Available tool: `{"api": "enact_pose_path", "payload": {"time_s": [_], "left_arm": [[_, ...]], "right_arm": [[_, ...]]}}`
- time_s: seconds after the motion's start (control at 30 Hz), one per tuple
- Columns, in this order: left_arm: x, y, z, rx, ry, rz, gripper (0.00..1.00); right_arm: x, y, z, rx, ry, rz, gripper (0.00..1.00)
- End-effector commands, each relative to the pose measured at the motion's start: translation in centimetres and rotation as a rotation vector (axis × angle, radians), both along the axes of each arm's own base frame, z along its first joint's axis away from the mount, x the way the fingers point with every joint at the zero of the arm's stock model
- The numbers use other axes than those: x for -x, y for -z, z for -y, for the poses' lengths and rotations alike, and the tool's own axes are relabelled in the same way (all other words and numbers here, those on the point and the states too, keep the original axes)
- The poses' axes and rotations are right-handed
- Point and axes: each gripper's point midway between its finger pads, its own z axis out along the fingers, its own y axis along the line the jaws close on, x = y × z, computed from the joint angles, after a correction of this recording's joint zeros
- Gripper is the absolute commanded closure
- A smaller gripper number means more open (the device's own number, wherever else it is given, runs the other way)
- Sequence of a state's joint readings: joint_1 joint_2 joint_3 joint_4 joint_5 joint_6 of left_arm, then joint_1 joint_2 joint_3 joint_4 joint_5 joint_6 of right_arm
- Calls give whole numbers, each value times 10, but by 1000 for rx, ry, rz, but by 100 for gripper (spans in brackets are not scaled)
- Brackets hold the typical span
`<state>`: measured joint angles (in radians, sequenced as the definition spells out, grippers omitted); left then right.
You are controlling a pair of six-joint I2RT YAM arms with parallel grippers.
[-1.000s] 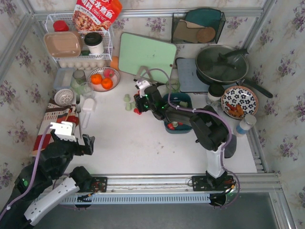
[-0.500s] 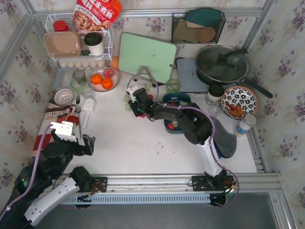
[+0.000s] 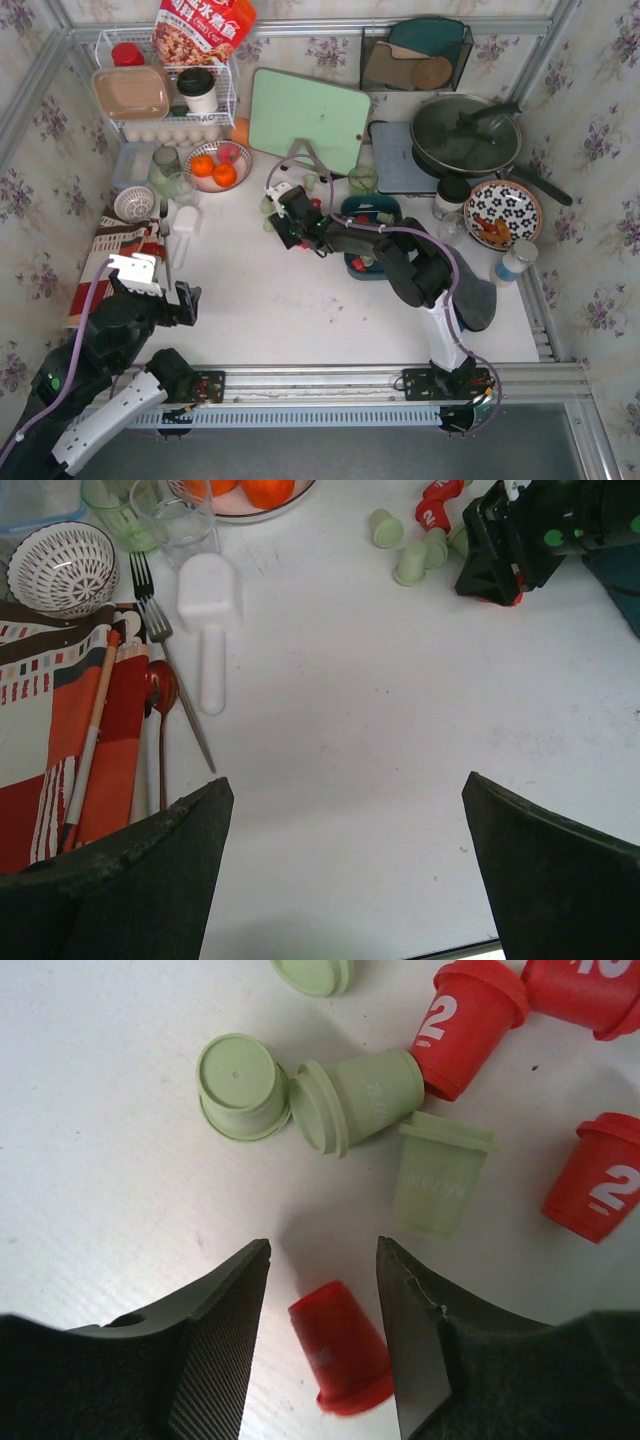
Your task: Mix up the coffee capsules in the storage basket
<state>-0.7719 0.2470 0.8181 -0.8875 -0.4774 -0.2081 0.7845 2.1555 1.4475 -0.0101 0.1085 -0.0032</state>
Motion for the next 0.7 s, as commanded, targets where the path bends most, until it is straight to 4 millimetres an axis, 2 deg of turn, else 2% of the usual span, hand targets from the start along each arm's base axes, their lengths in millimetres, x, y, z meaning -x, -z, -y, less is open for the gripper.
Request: {"api": "enact_pose_path", "payload": {"time_s": [0.0,0.17,0.47,0.67], "left_arm": [[-2,-4,2,1,7,12,1],[-2,-3,3,3,9,11,1],[-1,-3,2,5,8,11,1],[-1,-3,1,8,7,12,1]], "right_arm": [[4,-15,4,-10,-2,7,45],[14,-22,8,-5,-38,0,41],[20,4,22,83,-42,-35,41],[25,9,22,71,-41,-53,50]]}}
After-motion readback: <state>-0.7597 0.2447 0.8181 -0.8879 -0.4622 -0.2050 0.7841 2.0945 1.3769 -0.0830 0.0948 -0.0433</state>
